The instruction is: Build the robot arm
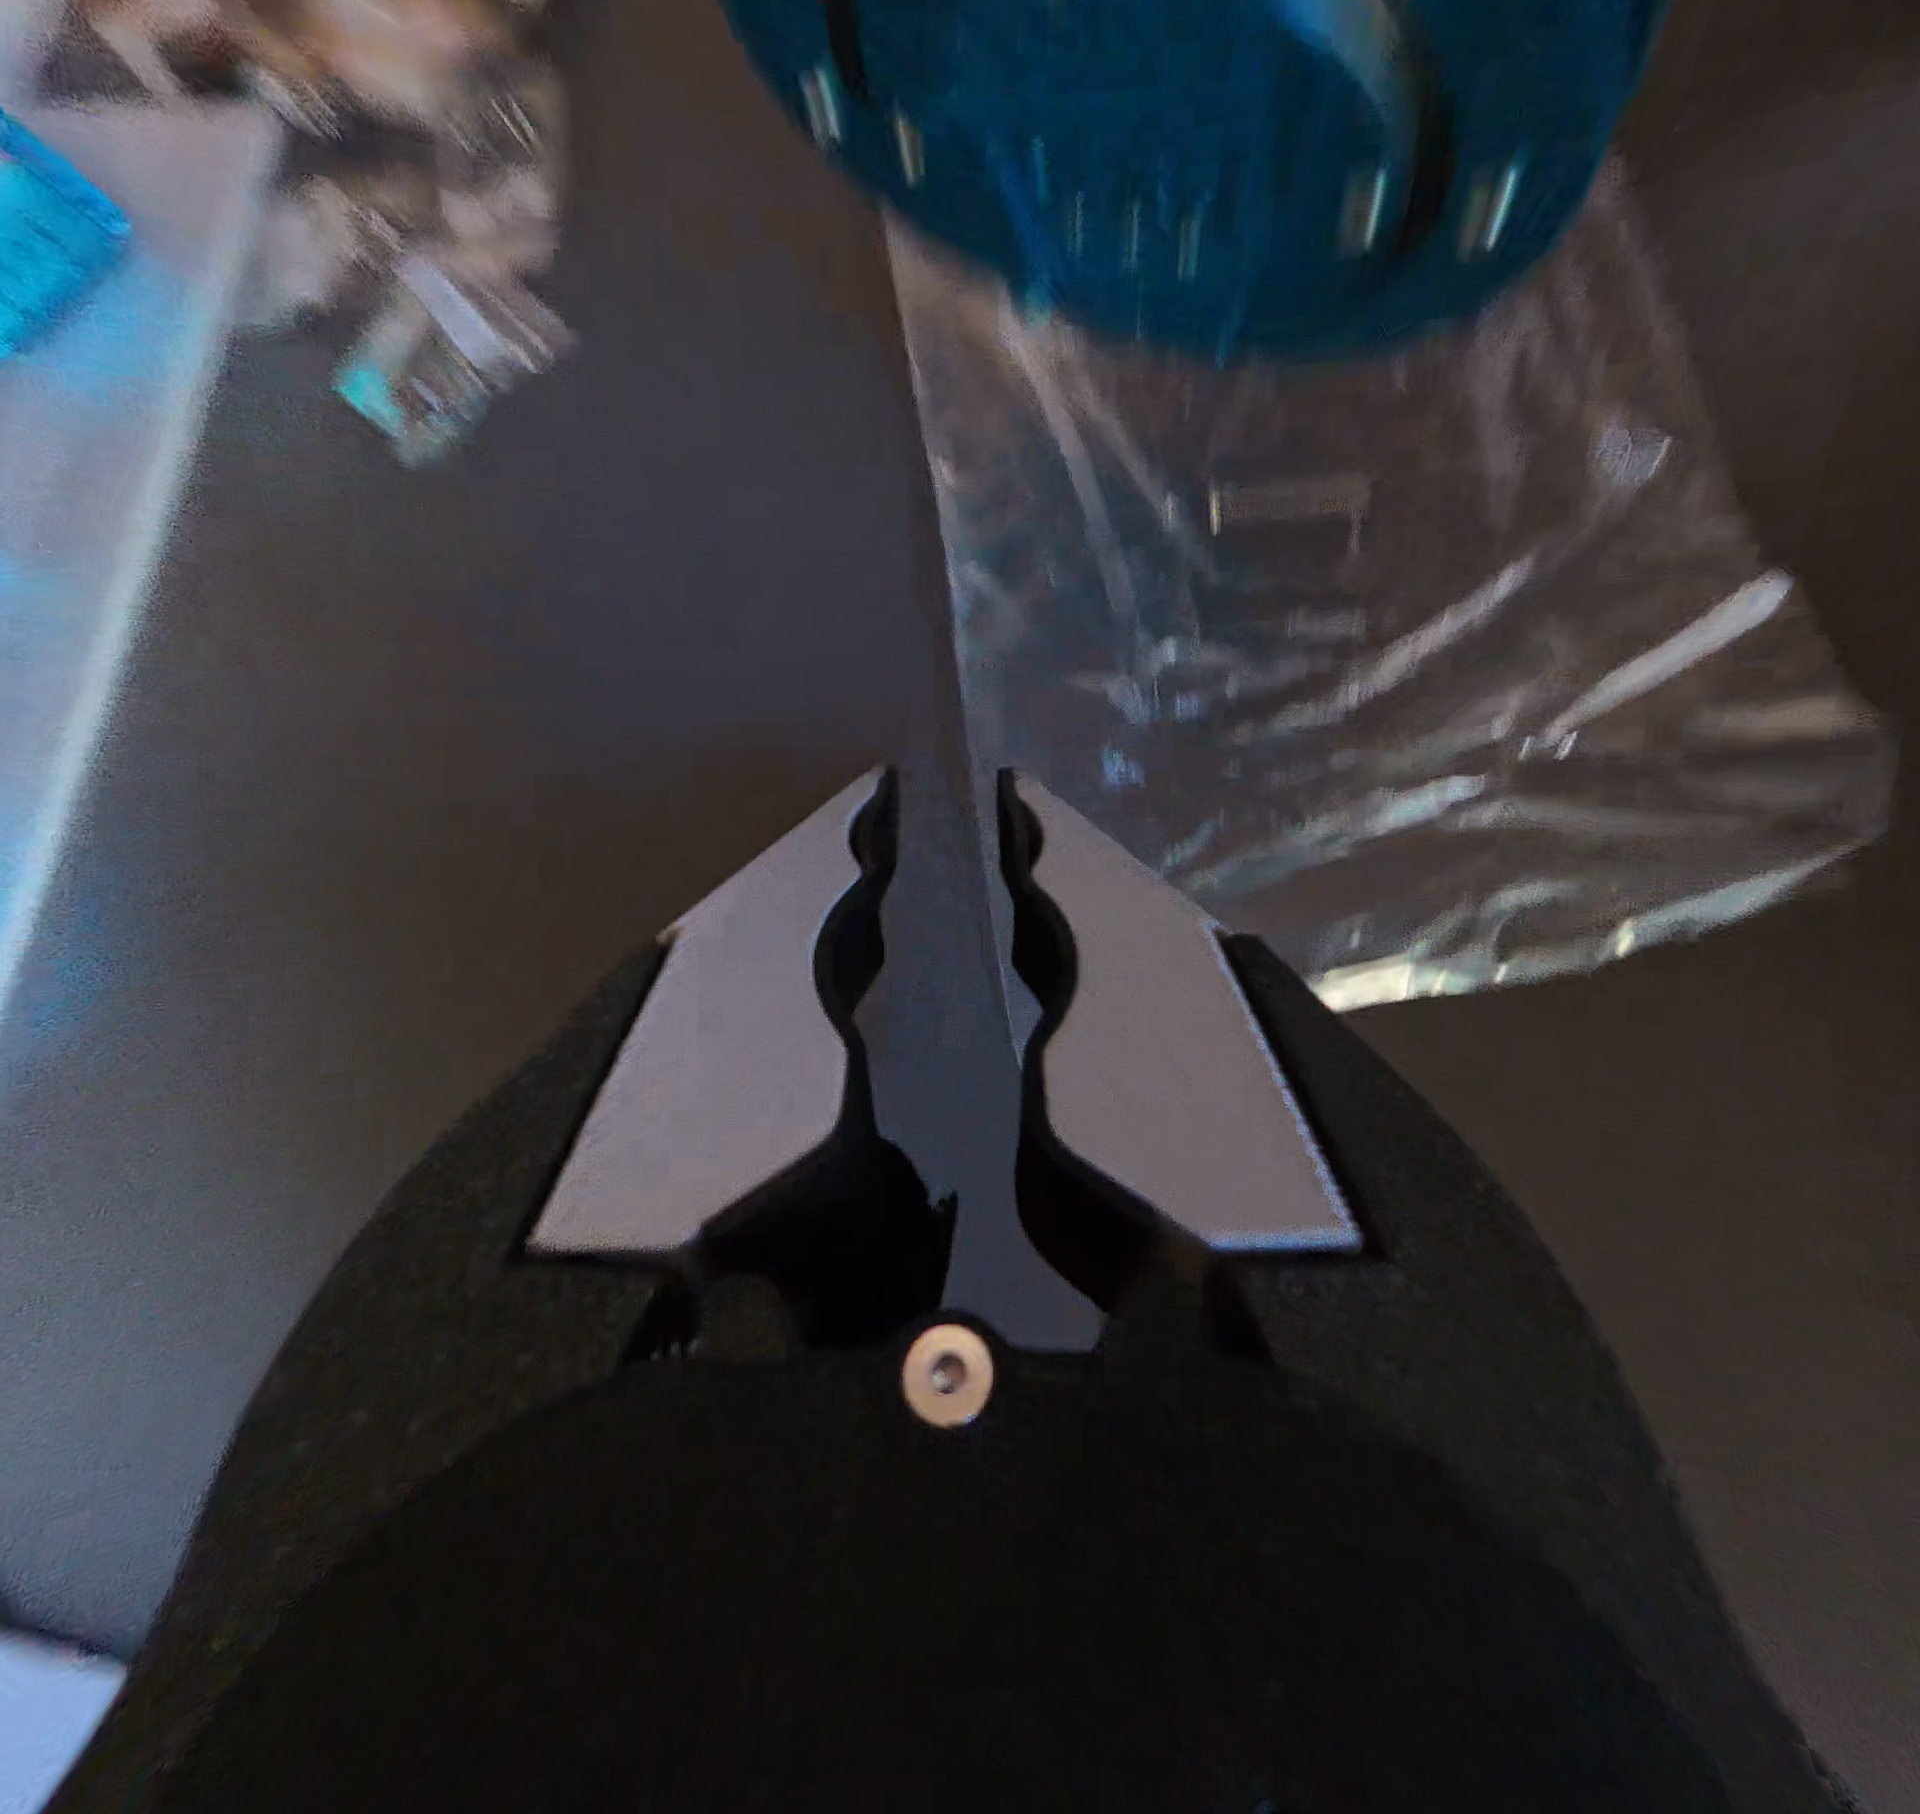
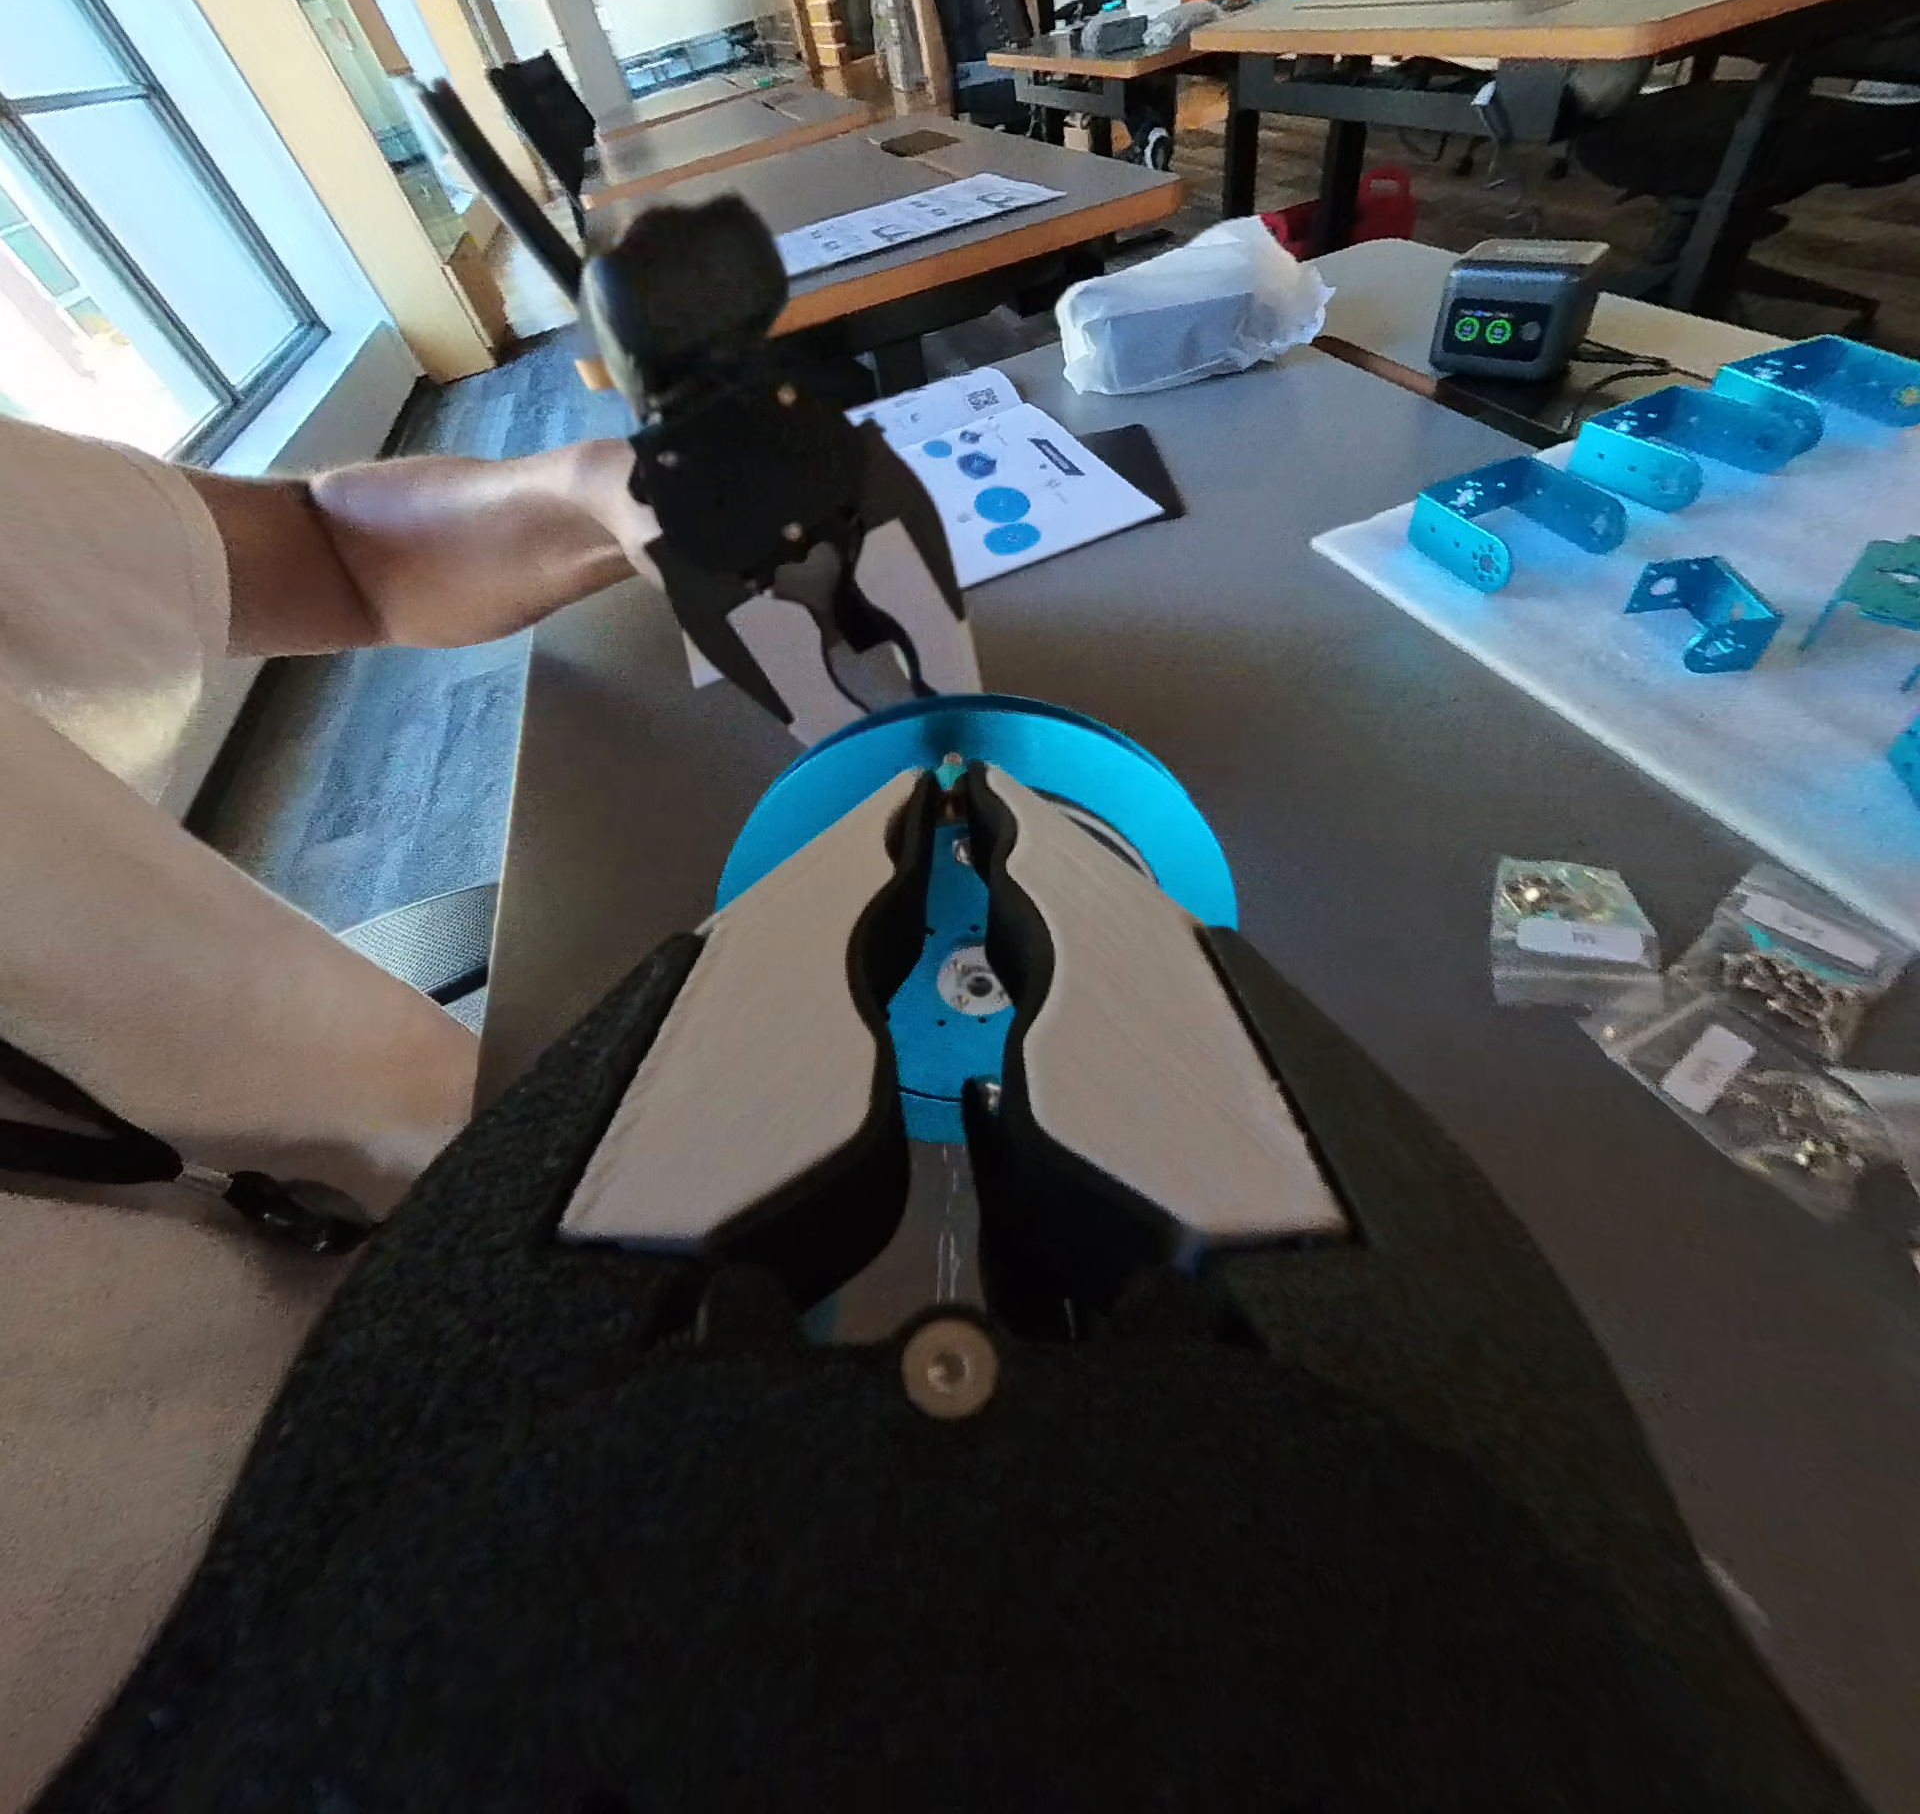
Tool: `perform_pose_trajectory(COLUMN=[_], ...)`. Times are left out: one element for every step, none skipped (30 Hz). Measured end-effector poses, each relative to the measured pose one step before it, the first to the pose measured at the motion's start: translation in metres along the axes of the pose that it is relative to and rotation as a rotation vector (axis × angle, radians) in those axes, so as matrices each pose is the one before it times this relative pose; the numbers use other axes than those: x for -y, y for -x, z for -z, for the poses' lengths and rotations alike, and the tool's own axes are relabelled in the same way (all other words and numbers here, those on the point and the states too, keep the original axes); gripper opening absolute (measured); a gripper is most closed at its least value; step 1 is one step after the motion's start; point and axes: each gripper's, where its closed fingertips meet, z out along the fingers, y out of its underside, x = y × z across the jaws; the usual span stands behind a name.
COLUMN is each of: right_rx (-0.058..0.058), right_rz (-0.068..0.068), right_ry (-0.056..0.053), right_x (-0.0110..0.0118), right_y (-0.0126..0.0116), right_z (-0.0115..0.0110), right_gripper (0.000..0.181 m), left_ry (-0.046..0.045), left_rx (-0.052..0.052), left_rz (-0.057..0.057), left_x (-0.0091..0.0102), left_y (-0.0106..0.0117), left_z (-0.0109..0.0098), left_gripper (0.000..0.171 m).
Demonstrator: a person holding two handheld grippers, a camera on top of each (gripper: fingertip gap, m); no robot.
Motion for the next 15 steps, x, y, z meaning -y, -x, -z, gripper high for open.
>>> perform_pose_trajectory(right_rx=[0.0355,0.0442,0.0492,0.0455,0.0324,0.0169,0.0077,0.023,0.0173,0.0148,0.0153,0.0093,0.0112,0.014,0.0109], right_rz=[0.0089,0.0075,0.0066,-0.0016,-0.0096,-0.0052,0.0122,0.0101,-0.0039,-0.0092,-0.0061,0.0061,0.0058,0.001,-0.0003], right_ry=[-0.0011,0.0022,0.0038,0.003,0.0075,0.019,0.0199,-0.0205,0.0029,-0.0014,0.0024,-0.0016,-0.0029,-0.0071,-0.0066], right_x=[0.00105,0.00028,-0.00078,-0.00194,-0.00353,-0.00537,-0.00516,0.00226,-0.00016,0.00075,0.00012,-0.0001,-0.00056,-0.00053,-0.00104], right_y=[-0.00046,0.00032,0.00094,0.00096,-0.00034,-0.00204,-0.00264,0.00024,-0.00128,-0.00141,-0.00062,-0.00028,0.0007,0.00142,0.00132], right_z=[-0.00907,-0.00872,-0.0078,-0.00653,-0.00557,-0.00474,-0.00374,-0.00102,-0.00036,0.0005,0.00084,0.00073,0.00031,-0.00025,-0.00041], right_gripper=[0.004,0.005,0.005,0.005,0.004,0.005,0.005,0.005,0.004,0.004,0.004,0.004,0.005,0.004,0.004], left_ry=[-0.10845,-0.11004,-0.09745,-0.07429,-0.04428,-0.02451,-0.01276,-0.00852,-0.01096,-0.01666,-0.01457,-0.01633,-0.02017,-0.02221,-0.01803], left_rx=[-0.0331,-0.0445,-0.042,-0.0387,-0.0314,-0.0157,-0.0201,-0.0118,0.0051,0.0086,0.0082,0.0179,0.0122,0.0062,0.0013], left_rz=[0.0424,0.0381,0.0326,0.0229,0.011,0.0018,-0.0112,-0.0182,-0.017,-0.01,-0.0032,-0.0003,-0.0034,-0.0018,0.0065], left_x=[0.01601,0.01507,0.0115,0.00656,0.00202,0.0001,-0.00045,-0.00051,0.0,0.00069,0.00098,0.00215,0.00323,0.00389,0.00296], left_y=[0.00285,-0.0003,-0.0012,-0.00186,-0.00261,-0.00238,-0.00467,-0.00417,-0.0013,-0.00028,0.00006,0.0015,0.0005,-0.00024,-0.00025], left_z=[0.00682,0.00531,0.00354,0.00195,0.00092,0.00057,0.00093,0.00085,0.00068,0.00062,0.00063,0.00081,0.00087,0.0007,-0.00023], left_gripper=[0.018,0.018,0.018,0.018,0.018,0.018,0.019,0.018,0.018,0.018,0.018,0.018,0.018,0.018,0.018])
